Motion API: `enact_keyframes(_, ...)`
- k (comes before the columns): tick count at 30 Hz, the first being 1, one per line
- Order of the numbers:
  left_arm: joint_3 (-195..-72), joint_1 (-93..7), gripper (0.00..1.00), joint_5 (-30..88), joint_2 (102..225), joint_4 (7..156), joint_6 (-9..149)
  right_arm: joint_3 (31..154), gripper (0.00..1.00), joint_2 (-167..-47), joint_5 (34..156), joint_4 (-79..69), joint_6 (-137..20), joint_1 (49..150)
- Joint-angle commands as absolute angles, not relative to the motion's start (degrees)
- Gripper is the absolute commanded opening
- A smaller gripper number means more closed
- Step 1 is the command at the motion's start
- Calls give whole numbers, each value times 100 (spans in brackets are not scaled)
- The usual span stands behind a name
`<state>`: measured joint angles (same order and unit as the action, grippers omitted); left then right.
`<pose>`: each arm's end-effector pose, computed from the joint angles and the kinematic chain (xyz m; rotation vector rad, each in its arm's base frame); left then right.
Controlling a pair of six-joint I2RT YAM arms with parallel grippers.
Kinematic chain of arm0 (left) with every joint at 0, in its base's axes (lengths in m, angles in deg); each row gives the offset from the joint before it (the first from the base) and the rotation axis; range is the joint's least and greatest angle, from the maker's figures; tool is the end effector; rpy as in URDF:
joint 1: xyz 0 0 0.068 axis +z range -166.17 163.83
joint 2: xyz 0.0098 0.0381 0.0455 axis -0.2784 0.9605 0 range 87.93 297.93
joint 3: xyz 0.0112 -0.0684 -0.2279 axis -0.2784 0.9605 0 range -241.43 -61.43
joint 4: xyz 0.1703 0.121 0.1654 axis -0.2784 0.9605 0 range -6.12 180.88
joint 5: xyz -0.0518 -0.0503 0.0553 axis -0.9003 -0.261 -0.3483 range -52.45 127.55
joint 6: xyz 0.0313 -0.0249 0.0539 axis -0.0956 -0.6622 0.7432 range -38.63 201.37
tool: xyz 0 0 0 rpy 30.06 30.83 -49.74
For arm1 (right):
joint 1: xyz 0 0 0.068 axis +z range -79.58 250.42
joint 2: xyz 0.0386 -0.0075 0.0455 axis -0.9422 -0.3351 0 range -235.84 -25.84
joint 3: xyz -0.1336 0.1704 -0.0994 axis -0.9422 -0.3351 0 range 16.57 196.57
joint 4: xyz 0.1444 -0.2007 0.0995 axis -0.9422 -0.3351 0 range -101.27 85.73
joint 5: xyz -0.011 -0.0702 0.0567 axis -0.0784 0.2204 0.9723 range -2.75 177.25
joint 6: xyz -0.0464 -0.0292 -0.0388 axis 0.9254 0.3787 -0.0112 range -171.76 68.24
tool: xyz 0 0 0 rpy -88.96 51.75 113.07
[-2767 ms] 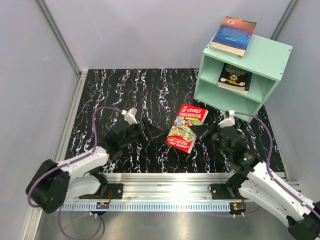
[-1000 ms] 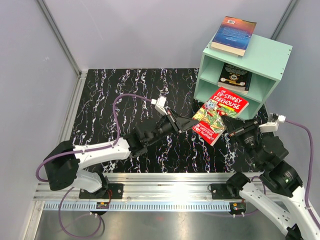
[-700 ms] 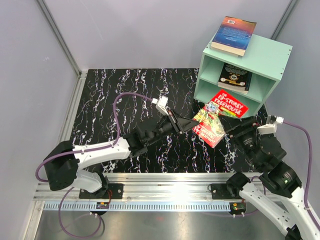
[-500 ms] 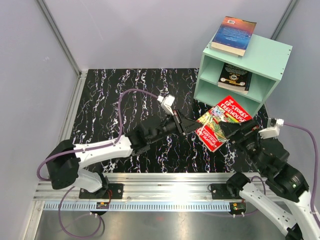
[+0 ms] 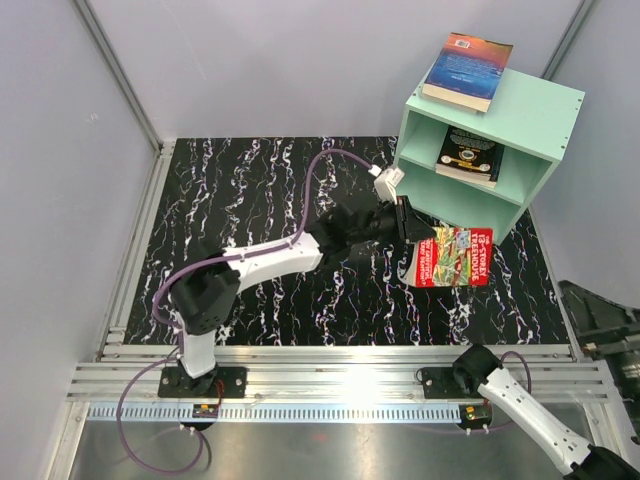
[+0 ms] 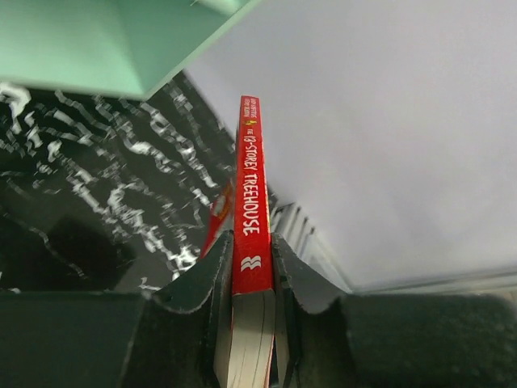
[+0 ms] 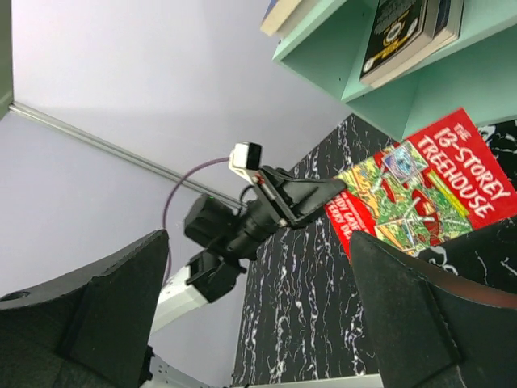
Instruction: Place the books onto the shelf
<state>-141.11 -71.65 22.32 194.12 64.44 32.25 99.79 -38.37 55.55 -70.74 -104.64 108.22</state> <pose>0.2486 -0.3864 0.2590 0.3382 1.9336 -1.5224 -0.0279 -0.0573 0.4279 0.6517 1.4279 0.8495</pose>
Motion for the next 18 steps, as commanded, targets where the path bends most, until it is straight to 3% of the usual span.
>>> enact_keyframes(1,-14606,-7092,0,1805,19612,6043,3154,10376,100,-4077,5157,-7713,-10221,10856)
enact_keyframes(11,-14914,-6996,0,1839,19727,5849,3110,9946,100,-3788,4981,-7757,-10361,10997)
enact_keyframes(18,-14202,-6785,0,2550,19550,3951,2013,9796,100,-3744,4963,-7686,-10458,11085)
